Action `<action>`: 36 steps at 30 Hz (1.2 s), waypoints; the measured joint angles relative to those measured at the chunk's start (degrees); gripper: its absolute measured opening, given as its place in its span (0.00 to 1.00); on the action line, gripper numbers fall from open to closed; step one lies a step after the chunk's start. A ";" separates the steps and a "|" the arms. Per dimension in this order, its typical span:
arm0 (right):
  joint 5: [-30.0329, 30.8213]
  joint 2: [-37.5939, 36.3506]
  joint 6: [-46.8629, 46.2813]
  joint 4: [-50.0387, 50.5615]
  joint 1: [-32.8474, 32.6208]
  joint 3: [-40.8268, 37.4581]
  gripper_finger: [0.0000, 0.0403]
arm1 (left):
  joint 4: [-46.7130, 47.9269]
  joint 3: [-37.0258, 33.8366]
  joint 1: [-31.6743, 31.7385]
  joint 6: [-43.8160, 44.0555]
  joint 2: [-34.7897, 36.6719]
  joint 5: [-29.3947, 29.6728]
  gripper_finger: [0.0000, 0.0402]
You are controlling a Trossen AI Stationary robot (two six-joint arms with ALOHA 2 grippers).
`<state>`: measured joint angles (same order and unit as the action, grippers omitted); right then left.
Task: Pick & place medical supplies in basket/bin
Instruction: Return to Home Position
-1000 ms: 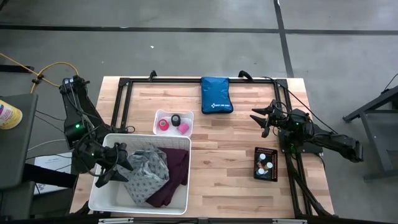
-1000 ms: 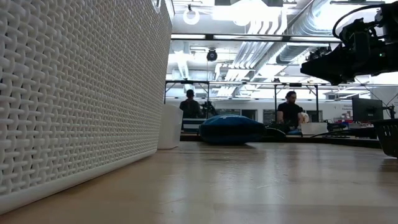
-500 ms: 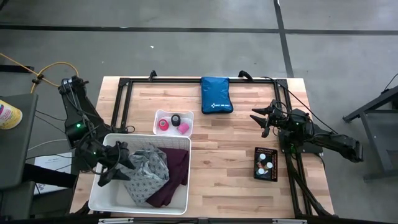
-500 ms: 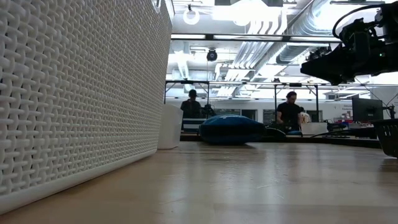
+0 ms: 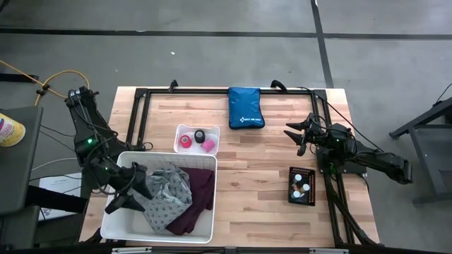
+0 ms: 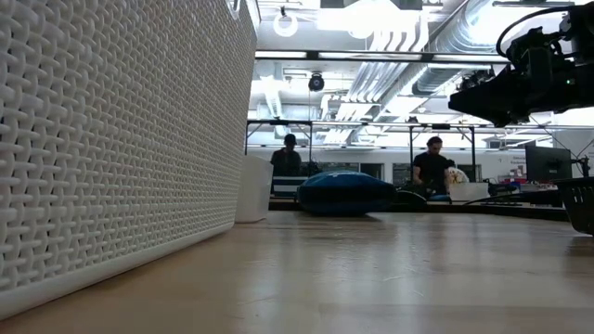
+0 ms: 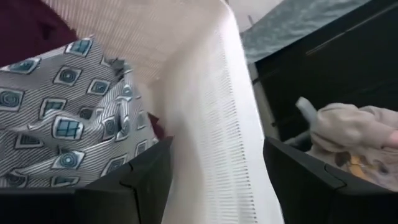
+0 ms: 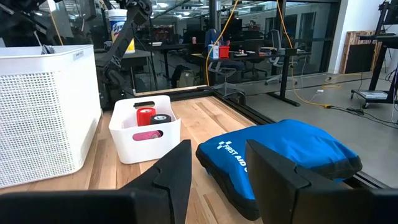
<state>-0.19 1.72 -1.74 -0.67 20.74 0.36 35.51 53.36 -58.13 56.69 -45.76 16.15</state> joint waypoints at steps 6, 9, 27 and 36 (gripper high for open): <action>0.00 0.00 0.00 0.00 0.02 0.02 0.34 | 0.04 1.06 0.22 -2.65 2.55 0.48 0.59; 0.00 0.00 0.00 0.00 0.00 0.02 0.34 | 0.29 1.38 1.85 -3.49 3.77 0.94 0.59; 0.00 -0.02 0.00 0.00 0.00 0.00 0.34 | 13.99 10.27 15.78 -6.61 2.44 0.87 0.59; 0.00 -0.01 0.00 0.00 0.00 0.02 0.34 | 21.08 18.89 20.78 -7.89 -4.32 1.98 0.59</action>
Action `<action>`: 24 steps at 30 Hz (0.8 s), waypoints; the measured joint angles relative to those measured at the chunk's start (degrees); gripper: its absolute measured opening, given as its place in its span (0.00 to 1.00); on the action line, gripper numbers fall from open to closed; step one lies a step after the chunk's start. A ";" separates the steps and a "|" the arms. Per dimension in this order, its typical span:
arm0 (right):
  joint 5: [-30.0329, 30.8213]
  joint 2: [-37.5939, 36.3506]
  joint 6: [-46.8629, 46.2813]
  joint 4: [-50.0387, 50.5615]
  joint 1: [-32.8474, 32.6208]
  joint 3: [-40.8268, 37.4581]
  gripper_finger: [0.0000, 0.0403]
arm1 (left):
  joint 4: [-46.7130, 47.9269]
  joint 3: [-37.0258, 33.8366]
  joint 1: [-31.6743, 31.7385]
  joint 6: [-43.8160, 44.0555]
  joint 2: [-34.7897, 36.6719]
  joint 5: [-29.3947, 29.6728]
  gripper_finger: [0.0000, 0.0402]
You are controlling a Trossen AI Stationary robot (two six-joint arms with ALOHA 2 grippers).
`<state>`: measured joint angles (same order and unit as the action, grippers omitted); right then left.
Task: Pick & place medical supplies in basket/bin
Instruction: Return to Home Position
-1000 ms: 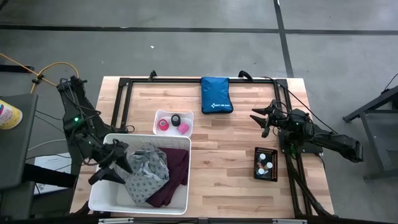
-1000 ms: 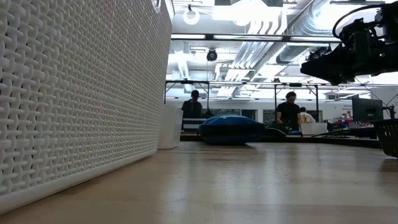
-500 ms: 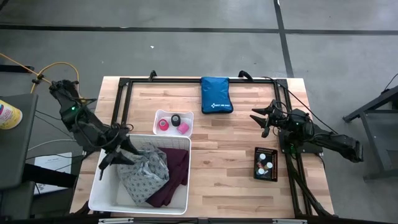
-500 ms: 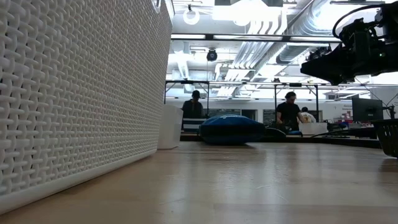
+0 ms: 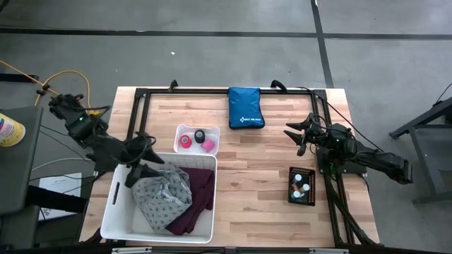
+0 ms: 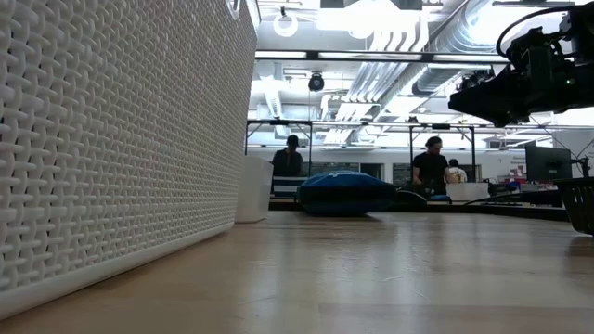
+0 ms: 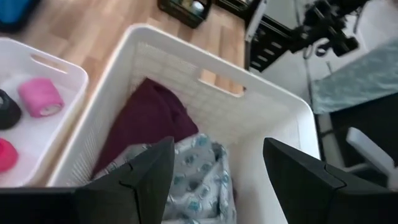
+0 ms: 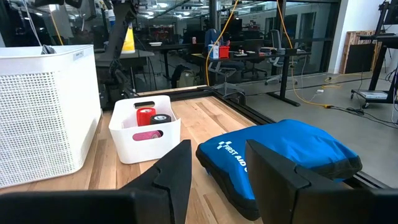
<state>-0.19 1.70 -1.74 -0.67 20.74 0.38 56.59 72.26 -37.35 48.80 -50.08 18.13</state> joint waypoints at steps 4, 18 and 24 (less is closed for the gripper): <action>0.00 -0.01 0.00 0.00 -0.01 -0.01 0.34 | 0.63 3.29 3.12 -1.82 -3.28 -0.01 0.59; 0.00 0.01 0.00 0.00 -0.01 0.01 0.34 | 0.45 7.66 13.52 -7.44 -9.01 -0.44 0.59; 0.00 0.00 0.00 0.00 0.00 -0.01 0.34 | 0.44 7.65 16.47 -10.41 -8.93 -0.68 0.59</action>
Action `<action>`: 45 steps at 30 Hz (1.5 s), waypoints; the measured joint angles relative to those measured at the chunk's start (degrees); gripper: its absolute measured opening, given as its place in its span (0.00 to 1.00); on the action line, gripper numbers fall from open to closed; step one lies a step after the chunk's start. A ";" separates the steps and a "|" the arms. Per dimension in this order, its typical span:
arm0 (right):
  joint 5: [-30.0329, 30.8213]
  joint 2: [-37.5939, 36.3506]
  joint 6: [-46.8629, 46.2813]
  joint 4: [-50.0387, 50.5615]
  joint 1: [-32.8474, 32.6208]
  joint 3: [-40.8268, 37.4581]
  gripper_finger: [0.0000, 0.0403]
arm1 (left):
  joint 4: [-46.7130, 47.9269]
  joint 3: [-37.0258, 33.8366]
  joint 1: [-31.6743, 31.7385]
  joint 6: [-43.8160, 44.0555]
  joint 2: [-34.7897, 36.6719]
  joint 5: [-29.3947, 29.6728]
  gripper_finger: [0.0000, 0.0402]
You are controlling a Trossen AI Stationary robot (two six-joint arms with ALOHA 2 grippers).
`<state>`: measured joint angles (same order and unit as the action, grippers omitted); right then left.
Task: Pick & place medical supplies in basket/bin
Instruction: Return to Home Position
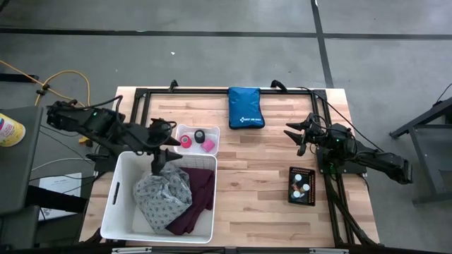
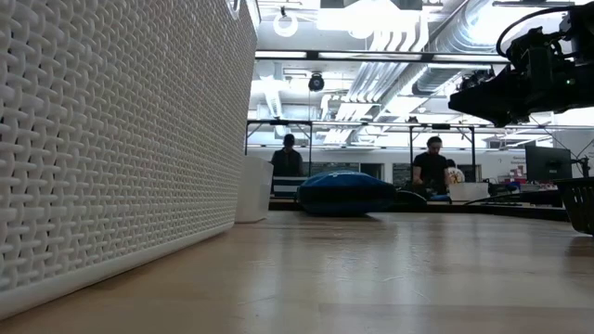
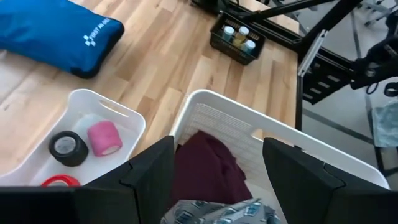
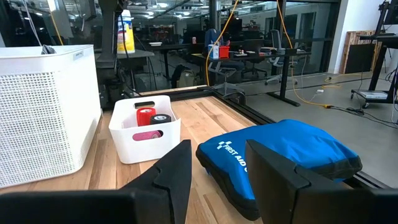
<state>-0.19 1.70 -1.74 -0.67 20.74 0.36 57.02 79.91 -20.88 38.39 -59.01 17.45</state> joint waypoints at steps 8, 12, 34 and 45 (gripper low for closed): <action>0.00 0.01 0.00 0.00 -0.01 0.01 0.34 | -0.02 0.00 2.39 -1.70 0.01 0.03 0.59; 0.00 0.01 0.00 0.00 0.00 0.01 0.34 | -0.03 -0.01 4.51 -3.73 0.03 0.04 0.59; 0.00 -0.01 0.00 0.00 -0.01 0.00 0.34 | -0.10 -0.01 15.51 -27.07 -0.14 0.13 0.59; 0.00 0.01 0.00 0.00 -0.01 0.02 0.34 | -0.18 -0.05 17.56 -35.72 -0.38 -1.89 0.59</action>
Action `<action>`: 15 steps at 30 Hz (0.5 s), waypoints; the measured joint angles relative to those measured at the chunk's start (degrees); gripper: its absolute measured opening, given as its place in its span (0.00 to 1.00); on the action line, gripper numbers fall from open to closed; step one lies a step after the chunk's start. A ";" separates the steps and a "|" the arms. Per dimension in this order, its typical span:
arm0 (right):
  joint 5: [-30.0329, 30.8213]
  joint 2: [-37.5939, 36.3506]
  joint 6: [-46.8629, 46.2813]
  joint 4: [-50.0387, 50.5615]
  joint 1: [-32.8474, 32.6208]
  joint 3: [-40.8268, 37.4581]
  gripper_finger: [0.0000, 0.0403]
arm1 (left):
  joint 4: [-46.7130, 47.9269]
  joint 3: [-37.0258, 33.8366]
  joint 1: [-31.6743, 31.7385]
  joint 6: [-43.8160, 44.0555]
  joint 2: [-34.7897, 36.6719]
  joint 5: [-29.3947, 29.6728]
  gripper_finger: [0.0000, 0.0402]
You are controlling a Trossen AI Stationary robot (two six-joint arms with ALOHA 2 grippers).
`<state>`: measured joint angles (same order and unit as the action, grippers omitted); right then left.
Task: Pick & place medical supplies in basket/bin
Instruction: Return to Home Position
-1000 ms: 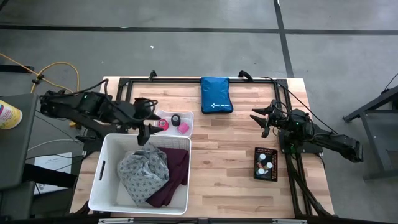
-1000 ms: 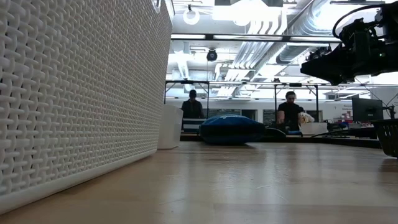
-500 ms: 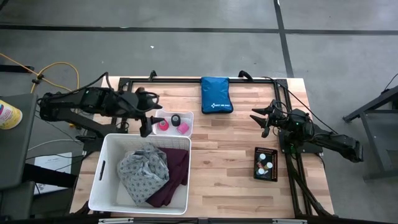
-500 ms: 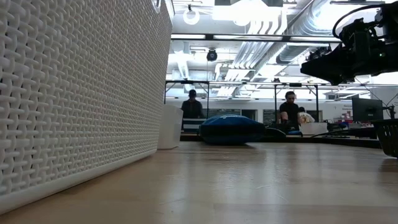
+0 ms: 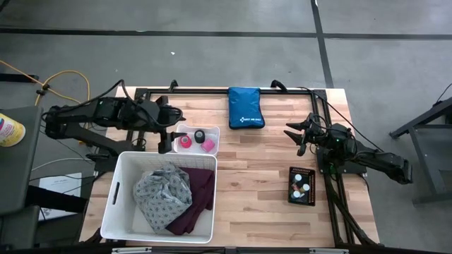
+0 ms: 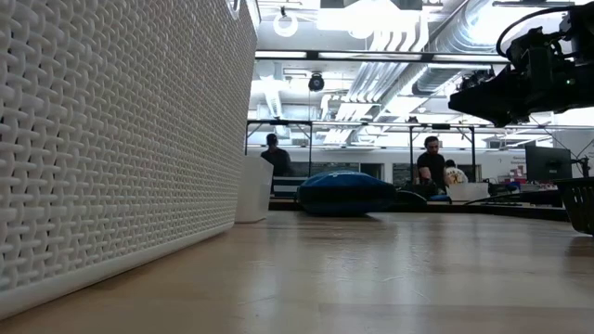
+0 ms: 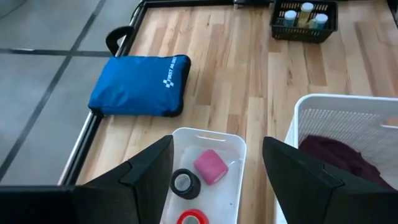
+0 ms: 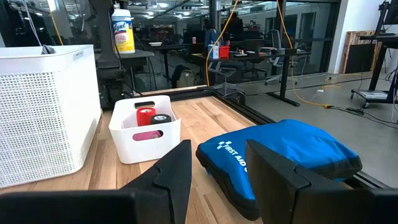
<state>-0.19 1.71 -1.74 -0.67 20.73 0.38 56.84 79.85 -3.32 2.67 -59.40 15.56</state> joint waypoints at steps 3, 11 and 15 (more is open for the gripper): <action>0.00 -0.02 0.00 0.00 0.00 0.00 0.34 | -0.41 -0.20 1.43 0.16 -0.02 -0.89 0.59; 0.00 -0.02 0.00 0.00 0.00 0.00 0.34 | -0.90 -2.62 7.86 1.01 -0.02 -2.80 0.59; 0.00 0.00 0.00 0.00 0.00 0.00 0.34 | -5.91 -5.09 12.61 -0.83 0.02 -6.55 0.59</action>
<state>-0.19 1.71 -1.74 -0.67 20.73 0.38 50.93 74.77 9.29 1.84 -59.37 9.01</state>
